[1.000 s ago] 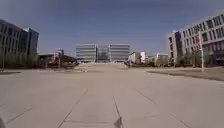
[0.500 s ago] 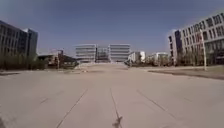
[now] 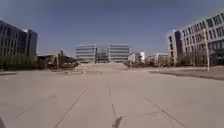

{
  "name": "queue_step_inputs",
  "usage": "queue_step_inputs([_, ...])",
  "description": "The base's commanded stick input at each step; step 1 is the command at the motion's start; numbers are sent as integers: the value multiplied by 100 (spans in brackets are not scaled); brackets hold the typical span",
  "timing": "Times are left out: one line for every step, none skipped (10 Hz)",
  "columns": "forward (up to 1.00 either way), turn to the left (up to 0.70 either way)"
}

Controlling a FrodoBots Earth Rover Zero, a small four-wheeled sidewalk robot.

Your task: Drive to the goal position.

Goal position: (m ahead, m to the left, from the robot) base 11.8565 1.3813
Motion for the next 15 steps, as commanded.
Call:
queue_step_inputs([70,0])
queue_step_inputs([70,0])
queue_step_inputs([70,0])
queue_step_inputs([70,0])
queue_step_inputs([70,0])
queue_step_inputs([70,0])
queue_step_inputs([70,0])
queue_step_inputs([70,0])
queue_step_inputs([70,0])
queue_step_inputs([70,0])
queue_step_inputs([70,0])
queue_step_inputs([70,0])
queue_step_inputs([70,0])
queue_step_inputs([70,0])
queue_step_inputs([70,0])
